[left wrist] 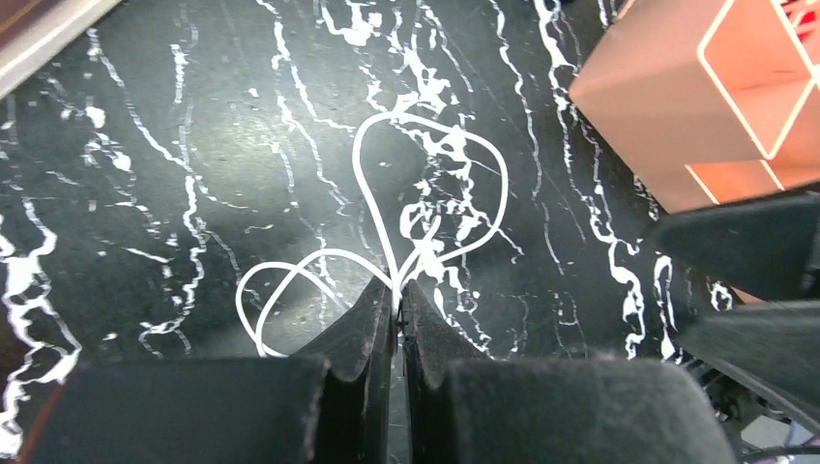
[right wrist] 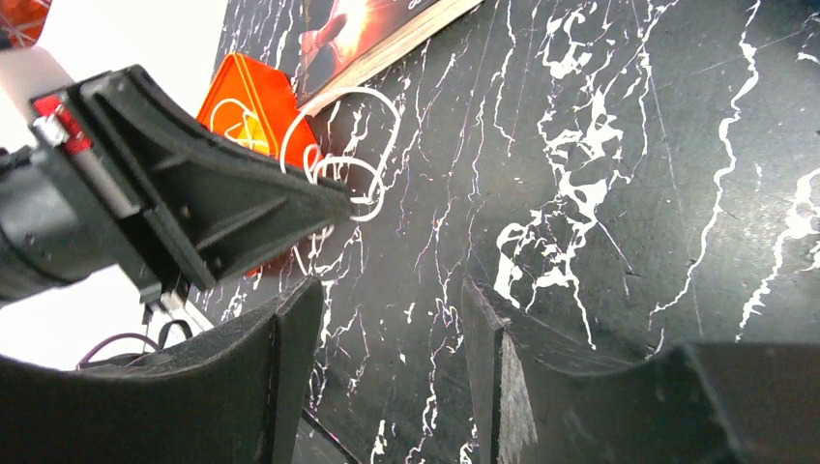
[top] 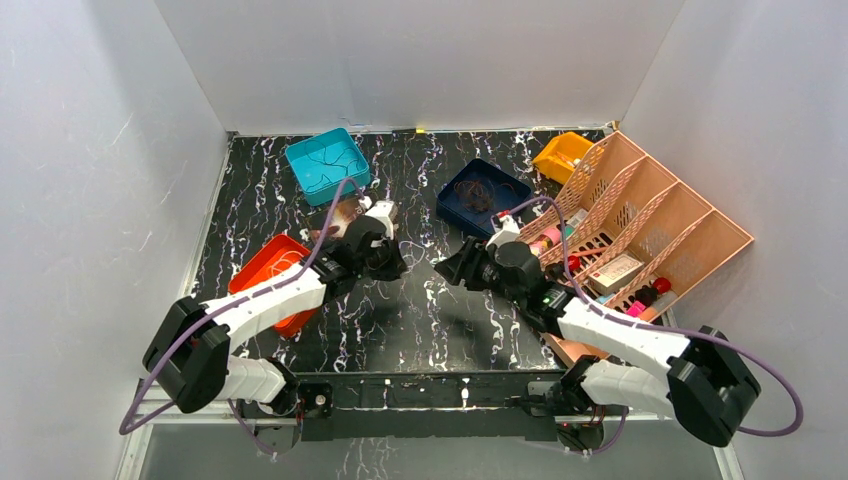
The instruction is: Untangle the cables
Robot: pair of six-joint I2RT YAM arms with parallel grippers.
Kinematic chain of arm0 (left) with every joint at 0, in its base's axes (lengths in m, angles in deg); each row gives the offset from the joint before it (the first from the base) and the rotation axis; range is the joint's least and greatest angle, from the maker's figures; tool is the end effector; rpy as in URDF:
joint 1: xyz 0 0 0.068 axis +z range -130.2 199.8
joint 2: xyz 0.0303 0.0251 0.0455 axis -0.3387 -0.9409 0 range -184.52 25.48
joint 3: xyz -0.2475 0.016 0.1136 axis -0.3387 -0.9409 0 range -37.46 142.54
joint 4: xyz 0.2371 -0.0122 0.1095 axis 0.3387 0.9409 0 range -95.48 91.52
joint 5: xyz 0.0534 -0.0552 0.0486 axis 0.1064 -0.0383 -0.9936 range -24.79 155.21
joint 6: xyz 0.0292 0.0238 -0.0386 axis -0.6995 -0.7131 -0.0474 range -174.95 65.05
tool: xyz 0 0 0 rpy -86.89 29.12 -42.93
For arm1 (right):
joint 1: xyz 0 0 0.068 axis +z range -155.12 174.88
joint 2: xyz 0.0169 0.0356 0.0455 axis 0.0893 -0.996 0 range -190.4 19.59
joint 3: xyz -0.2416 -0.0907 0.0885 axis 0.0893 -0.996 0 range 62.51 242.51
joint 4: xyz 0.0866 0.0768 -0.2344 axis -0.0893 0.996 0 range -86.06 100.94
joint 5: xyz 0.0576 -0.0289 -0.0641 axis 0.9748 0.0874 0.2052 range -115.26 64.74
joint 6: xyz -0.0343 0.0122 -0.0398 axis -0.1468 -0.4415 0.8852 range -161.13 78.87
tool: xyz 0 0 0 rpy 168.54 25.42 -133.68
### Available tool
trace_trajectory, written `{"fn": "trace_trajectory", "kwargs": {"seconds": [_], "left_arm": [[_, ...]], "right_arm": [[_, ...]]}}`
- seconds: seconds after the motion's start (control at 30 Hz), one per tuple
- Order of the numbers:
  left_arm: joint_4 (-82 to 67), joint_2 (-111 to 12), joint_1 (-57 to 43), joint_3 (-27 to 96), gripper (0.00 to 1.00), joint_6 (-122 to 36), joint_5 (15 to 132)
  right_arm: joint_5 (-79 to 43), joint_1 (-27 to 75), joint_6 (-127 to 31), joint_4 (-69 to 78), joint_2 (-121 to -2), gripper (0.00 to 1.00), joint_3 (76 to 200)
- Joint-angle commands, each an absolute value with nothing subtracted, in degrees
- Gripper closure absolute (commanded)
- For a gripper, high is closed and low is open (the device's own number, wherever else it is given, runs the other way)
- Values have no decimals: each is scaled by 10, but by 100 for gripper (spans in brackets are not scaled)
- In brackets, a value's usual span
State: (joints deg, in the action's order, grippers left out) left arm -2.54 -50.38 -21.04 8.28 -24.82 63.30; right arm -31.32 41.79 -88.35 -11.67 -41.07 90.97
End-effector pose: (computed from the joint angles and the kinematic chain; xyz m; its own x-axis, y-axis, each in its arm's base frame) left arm 0.2197 -0.1882 0.2386 -0.6744 -0.0801 -0.7340 0.3398 0.8489 -0.4048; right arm 0.1630 0.1689 0.2326 -0.6147 0.4113 -0.6731 -0.3031 0.6646 0.6829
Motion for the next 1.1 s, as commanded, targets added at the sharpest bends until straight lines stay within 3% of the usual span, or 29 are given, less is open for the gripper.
{"fn": "trace_trajectory", "kwargs": {"seconds": [0.0,0.77,1.07], "left_arm": [[-69,-490,-235,74,100,-235,642],[-97,-489,-272,61,100,-251,645],[-100,-484,-274,55,100,-253,643]], "right_arm": [[-312,416,-938,-156,-449,37,958],[-333,398,-962,-195,-536,47,976],[-277,392,-946,-217,-579,63,991]]}}
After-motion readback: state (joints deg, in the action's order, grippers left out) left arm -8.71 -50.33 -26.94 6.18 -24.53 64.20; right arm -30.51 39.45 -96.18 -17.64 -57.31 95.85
